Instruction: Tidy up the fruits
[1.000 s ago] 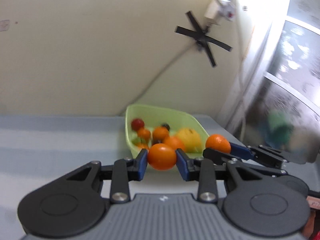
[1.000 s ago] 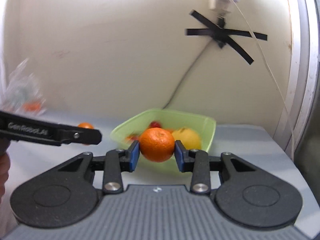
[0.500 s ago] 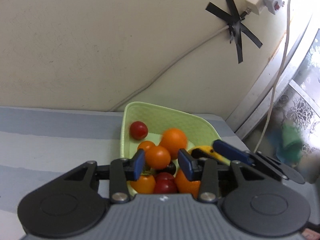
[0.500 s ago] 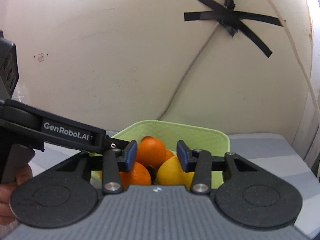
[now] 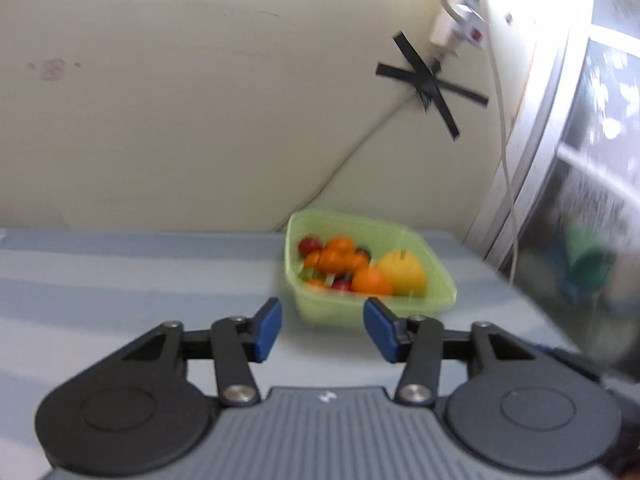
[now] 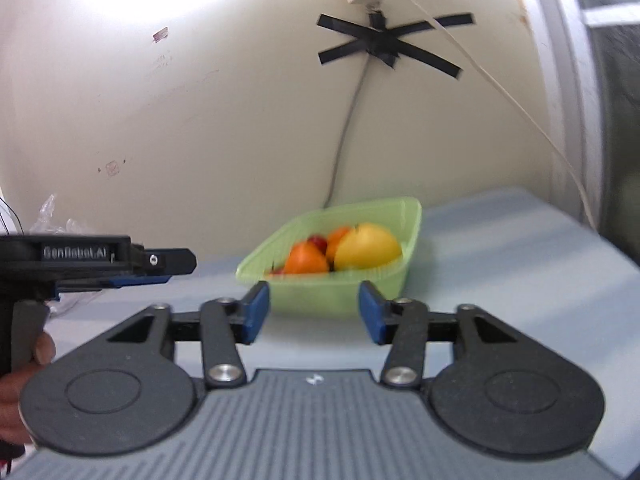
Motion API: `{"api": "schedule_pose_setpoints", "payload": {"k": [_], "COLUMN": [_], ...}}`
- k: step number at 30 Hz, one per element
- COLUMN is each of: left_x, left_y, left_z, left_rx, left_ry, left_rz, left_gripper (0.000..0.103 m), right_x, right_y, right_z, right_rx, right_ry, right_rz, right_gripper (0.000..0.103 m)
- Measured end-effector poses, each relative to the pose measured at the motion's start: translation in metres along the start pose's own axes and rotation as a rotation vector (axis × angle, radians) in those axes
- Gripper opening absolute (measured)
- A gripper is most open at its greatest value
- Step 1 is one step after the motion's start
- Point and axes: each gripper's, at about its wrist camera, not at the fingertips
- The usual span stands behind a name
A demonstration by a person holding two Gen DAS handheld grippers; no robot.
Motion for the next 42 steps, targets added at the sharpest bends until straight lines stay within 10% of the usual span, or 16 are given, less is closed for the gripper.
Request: {"api": "schedule_pose_setpoints", "payload": {"k": [11, 18, 42], "left_x": [-0.019, -0.028, -0.019], "left_y": [0.082, 0.102, 0.116], "left_z": [-0.026, -0.021, -0.031], "left_rx": [0.028, -0.012, 0.052], "left_ry": [-0.156, -0.215, -0.372], "left_rz": [0.058, 0.041, 0.001], "left_gripper": [0.057, 0.089, 0.103], "right_x": [-0.020, -0.028, -0.024], "right_y": [0.062, 0.080, 0.079], "right_z": [0.014, 0.014, 0.005], "right_rx": [0.092, 0.112, 0.157], "right_ry": [0.078, 0.073, 0.030], "right_rz": [0.039, 0.038, 0.071], "right_gripper": [0.056, 0.060, 0.064]}}
Point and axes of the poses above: each gripper's, at about its wrist camera, not at the fingertips, and x roughly the way its jaws point, z to its left, y to its underside, and after that the axes turned 15 degrees about z, right-handed
